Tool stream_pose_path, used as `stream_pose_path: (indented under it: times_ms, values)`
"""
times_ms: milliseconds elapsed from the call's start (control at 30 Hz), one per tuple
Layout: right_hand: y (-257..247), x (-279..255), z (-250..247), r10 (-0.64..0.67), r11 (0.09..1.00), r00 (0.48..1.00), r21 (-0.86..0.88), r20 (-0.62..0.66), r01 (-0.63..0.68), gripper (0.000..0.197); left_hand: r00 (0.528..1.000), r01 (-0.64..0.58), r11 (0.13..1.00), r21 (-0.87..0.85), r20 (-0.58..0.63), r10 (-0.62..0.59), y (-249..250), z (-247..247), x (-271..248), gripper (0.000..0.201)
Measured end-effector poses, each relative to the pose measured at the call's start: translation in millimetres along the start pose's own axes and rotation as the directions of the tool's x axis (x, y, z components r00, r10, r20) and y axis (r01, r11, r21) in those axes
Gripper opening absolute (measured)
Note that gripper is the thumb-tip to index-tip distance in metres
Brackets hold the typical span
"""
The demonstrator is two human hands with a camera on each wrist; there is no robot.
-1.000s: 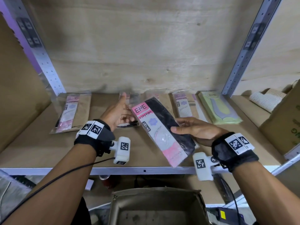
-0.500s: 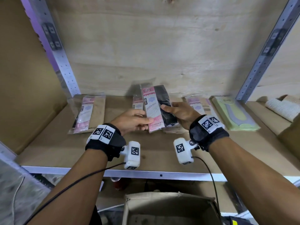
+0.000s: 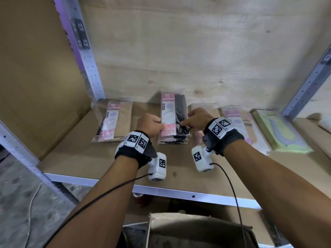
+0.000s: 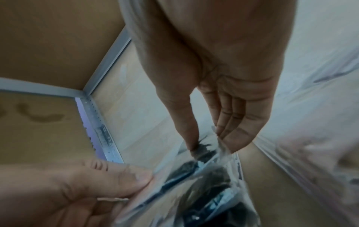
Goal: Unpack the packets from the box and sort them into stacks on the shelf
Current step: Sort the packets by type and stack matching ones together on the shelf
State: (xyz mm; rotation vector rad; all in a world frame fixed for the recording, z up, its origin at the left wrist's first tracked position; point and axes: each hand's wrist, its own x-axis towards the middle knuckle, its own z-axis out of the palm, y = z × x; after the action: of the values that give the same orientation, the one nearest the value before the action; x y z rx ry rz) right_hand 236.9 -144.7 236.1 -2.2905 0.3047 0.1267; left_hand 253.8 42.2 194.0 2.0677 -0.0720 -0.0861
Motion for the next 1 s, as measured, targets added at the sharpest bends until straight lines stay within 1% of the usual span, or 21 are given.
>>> stream_pose_path:
  times_ms: [100, 200, 367, 500, 700, 800, 833, 900, 967, 1000]
  values:
    - [-1.5, 2.1, 5.5, 0.003, 0.996, 0.999, -0.087, -0.034, -0.006, 0.043, 0.999, 0.030, 0.999, 0.012, -0.022, -0.030, -2.4, 1.0, 0.6, 0.028]
    - [-2.2, 2.2, 9.4, 0.028, 0.991, 0.999, -0.131, -0.020, -0.030, 0.039, 0.999, 0.047, 0.999, 0.026, -0.012, -0.047, -2.6, 1.3, -0.7, 0.028]
    - [-4.6, -0.1, 12.2, 0.030, 0.973, 0.999, -0.228, -0.017, -0.033, 0.027, 0.999, 0.031, 0.993, 0.115, 0.008, -0.032, -0.4, 0.8, -5.0, 0.029]
    - [-2.5, 0.2, 14.1, 0.032, 0.965, 0.999, -0.259, -0.019, -0.036, 0.034, 0.999, 0.025, 0.988, 0.151, 0.020, -0.028, 2.0, -0.2, -9.1, 0.028]
    - [0.0, 1.6, 15.9, 0.004, 0.950, 1.000, -0.311, -0.021, -0.010, 0.036, 0.999, 0.009, 0.982, 0.188, 0.031, -0.015, 2.4, 0.5, -10.5, 0.024]
    - [-3.4, -1.1, 15.7, -0.007, 0.925, 1.000, -0.379, -0.001, 0.006, 0.033, 0.999, -0.030, 0.974, 0.223, 0.032, 0.023, 1.7, -0.1, -11.2, 0.017]
    - [-5.9, -1.6, 14.5, -0.020, 0.915, 1.000, -0.404, -0.001, 0.017, 0.032, 0.999, -0.048, 0.972, 0.228, 0.018, 0.045, 2.1, -2.6, -12.4, 0.016]
    - [-12.1, -1.7, 9.2, -0.069, 0.910, 0.997, -0.412, -0.044, 0.045, 0.032, 0.996, -0.073, 0.975, 0.209, -0.029, 0.081, 0.4, -13.9, -12.8, 0.032]
    - [-21.8, 1.3, 3.3, -0.166, 0.905, 0.978, -0.412, -0.126, 0.101, 0.037, 0.986, -0.071, 0.981, 0.183, -0.135, 0.097, -2.0, -36.4, -10.2, 0.038]
    - [-28.0, 2.7, 2.3, -0.220, 0.904, 0.964, -0.403, -0.147, 0.145, 0.039, 0.978, -0.056, 0.984, 0.172, -0.188, 0.089, -4.2, -50.1, -8.3, 0.041]
